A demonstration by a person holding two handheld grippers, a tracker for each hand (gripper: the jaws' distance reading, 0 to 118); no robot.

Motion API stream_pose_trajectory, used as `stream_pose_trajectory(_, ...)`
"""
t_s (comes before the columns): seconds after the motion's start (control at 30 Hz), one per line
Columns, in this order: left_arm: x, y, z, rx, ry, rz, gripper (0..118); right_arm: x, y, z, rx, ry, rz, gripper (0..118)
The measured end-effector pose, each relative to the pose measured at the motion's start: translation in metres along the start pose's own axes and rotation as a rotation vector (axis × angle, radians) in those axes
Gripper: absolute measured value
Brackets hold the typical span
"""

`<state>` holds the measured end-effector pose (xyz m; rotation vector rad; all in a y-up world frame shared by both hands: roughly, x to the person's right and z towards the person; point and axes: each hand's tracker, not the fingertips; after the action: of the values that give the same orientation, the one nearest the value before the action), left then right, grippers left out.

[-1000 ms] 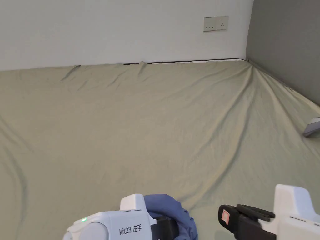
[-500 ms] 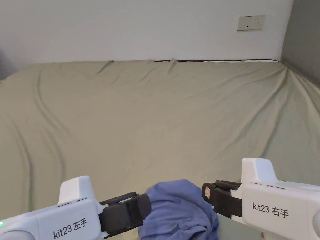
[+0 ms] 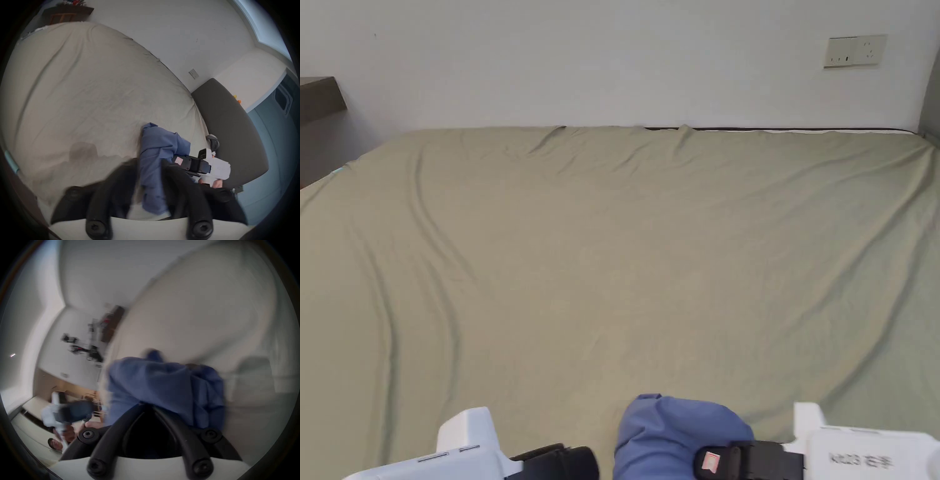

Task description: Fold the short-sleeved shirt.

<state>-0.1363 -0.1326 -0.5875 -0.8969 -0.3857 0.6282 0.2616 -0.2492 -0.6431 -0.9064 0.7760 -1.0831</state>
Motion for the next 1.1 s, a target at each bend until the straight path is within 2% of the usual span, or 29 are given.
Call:
stream_pose_trajectory(0.03,-0.003,0.005,-0.007,-0.012,-0.018,0.005,44,0.000,-0.002,0.002,0.017,-0.118,-0.066,0)
stream_pose_trajectory(0.07,-0.005,0.010,-0.017,-0.028,-0.042,0.013,81,0.000,-0.002,-0.001,-0.016,-0.142,0.031,0)
stream_pose_trajectory(0.1,-0.007,0.014,-0.028,-0.054,-0.076,0.030,106,-0.003,-0.003,0.004,-0.039,-0.115,0.104,0)
stream_pose_trajectory(0.13,-0.010,0.018,-0.037,-0.102,-0.112,0.047,116,-0.004,-0.001,0.003,-0.043,-0.131,0.070,0)
stream_pose_trajectory(0.23,-0.016,0.022,-0.066,-0.196,-0.230,0.092,114,-0.007,0.002,0.001,-0.058,-0.131,0.075,0)
stream_pose_trajectory(0.37,-0.019,0.019,-0.109,-0.303,-0.144,0.043,114,-0.007,-0.001,0.002,-0.056,-0.126,0.075,0)
stream_pose_trajectory(0.43,-0.013,0.022,-0.113,-0.248,-0.313,0.049,114,-0.006,0.000,0.002,-0.055,-0.119,0.074,0)
stream_pose_trajectory(0.47,-0.008,0.023,-0.122,-0.290,-0.339,0.080,114,-0.006,0.000,0.002,-0.055,-0.117,0.071,0)
stream_pose_trajectory(0.5,-0.004,0.023,-0.131,-0.338,-0.312,0.103,112,-0.007,0.000,0.004,-0.055,-0.118,0.071,0)
stream_pose_trajectory(0.53,-0.001,0.023,-0.136,-0.348,-0.236,0.066,112,-0.010,0.000,0.006,-0.053,-0.124,0.073,0)
stream_pose_trajectory(0.57,0.003,0.025,-0.136,-0.332,-0.268,0.010,104,-0.015,-0.001,0.010,-0.047,-0.152,0.085,0)
stream_pose_trajectory(0.6,0.006,0.028,-0.133,-0.326,-0.267,-0.035,84,-0.022,-0.001,0.017,-0.026,-0.173,0.120,0)
stream_pose_trajectory(0.63,0.009,0.030,-0.129,-0.305,-0.219,-0.086,54,-0.028,-0.002,0.024,-0.005,-0.175,0.152,0)
stream_pose_trajectory(0.67,0.008,0.030,-0.128,-0.280,-0.144,-0.152,47,-0.034,-0.002,0.032,0.006,-0.185,0.183,0)
stream_pose_trajectory(0.7,0.003,0.029,-0.130,-0.275,-0.167,-0.148,47,-0.039,-0.001,0.041,0.023,-0.192,0.195,0)
stream_pose_trajectory(0.77,-0.008,0.030,-0.131,-0.322,-0.234,-0.006,47,-0.047,0.002,0.056,0.050,-0.207,0.211,0)
stream_pose_trajectory(0.8,-0.009,0.032,-0.130,-0.325,-0.218,0.024,47,-0.050,0.002,0.062,0.073,-0.225,0.230,0)
stream_pose_trajectory(0.87,-0.007,0.044,-0.129,-0.351,-0.197,-0.007,47,-0.056,0.002,0.070,0.087,-0.250,0.246,0)
stream_pose_trajectory(0.97,0.001,0.072,-0.114,-0.352,-0.130,-0.144,47,-0.063,0.001,0.073,0.122,-0.256,0.258,0)
stream_pose_trajectory(1.1,-0.013,0.128,-0.069,-0.302,0.036,-0.240,46,-0.068,0.005,0.062,0.163,-0.241,0.256,0)
